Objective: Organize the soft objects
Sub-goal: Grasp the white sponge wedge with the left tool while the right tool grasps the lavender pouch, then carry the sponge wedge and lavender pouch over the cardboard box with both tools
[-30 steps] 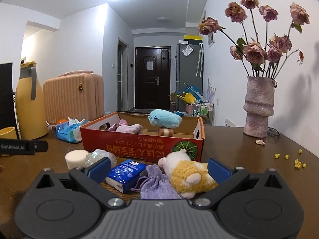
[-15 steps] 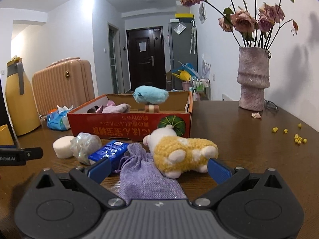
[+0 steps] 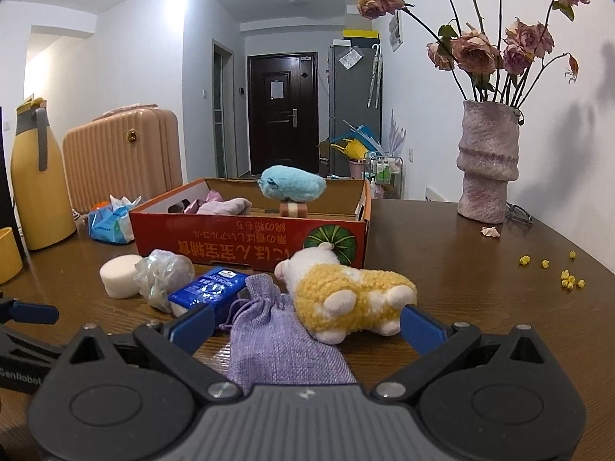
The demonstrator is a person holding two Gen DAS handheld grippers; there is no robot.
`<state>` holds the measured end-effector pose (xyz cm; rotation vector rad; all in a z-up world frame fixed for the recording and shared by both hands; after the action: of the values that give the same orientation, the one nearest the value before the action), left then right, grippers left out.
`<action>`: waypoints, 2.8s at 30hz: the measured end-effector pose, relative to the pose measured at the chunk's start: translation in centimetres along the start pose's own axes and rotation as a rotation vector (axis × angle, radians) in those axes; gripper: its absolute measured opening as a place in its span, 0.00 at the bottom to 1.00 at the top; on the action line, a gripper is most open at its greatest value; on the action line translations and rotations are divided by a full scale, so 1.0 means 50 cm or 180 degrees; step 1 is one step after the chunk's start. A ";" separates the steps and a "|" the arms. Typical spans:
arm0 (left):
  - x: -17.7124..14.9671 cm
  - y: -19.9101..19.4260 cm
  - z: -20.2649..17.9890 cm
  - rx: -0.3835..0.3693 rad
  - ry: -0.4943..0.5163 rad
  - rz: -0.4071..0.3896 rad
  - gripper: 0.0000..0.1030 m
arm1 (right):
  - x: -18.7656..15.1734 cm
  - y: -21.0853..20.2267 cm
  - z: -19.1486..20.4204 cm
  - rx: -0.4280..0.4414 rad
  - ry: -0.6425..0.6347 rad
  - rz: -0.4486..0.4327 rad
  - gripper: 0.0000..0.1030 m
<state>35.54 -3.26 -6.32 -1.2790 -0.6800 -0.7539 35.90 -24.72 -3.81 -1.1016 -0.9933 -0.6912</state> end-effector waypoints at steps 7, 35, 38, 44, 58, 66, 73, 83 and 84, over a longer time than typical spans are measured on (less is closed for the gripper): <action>-0.012 0.020 -0.009 -0.0140 -0.0023 0.0236 0.42 | -0.006 0.011 -0.006 -0.0042 0.0021 0.0078 1.00; 0.023 -0.009 0.043 0.0149 -0.0292 -0.0156 0.35 | -0.054 0.096 -0.015 0.0045 0.0218 0.0678 0.99; 0.024 -0.010 0.047 0.0168 -0.0310 -0.0172 0.35 | -0.056 0.099 -0.013 0.0050 0.0215 0.0696 0.96; 0.024 -0.010 0.053 0.0194 -0.0334 -0.0177 0.35 | -0.055 0.098 -0.009 0.0106 0.0198 0.0704 0.84; 0.027 -0.020 0.058 0.0155 -0.0383 -0.0234 0.35 | -0.046 0.077 -0.005 0.0181 0.0159 0.0547 0.39; 0.027 -0.022 0.059 0.0154 -0.0399 -0.0256 0.35 | -0.031 0.051 0.011 0.0303 0.0064 0.0303 0.35; 0.027 -0.023 0.059 0.0155 -0.0399 -0.0258 0.35 | -0.008 0.006 0.043 0.0376 -0.0195 -0.0112 0.34; 0.030 -0.025 0.063 0.0172 -0.0409 -0.0281 0.35 | 0.006 -0.014 0.050 0.0378 -0.0257 -0.0290 0.34; 0.031 -0.025 0.063 0.0172 -0.0412 -0.0285 0.35 | 0.005 -0.014 0.051 0.0375 -0.0258 -0.0293 0.34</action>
<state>35.33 -0.47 -3.85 -1.2624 -0.8616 -0.7250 34.65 -22.55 -2.98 -0.9919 -1.1457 -0.6575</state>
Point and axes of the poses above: each gripper's, at about its wrist camera, not at the fingertips, and y roughly the way its jaws point, z to its left, x to its top, the point moved 6 cm from there along y, roughly the way its jaws point, and after that the axes turned 14 degrees about x, right-handed, at the moved point
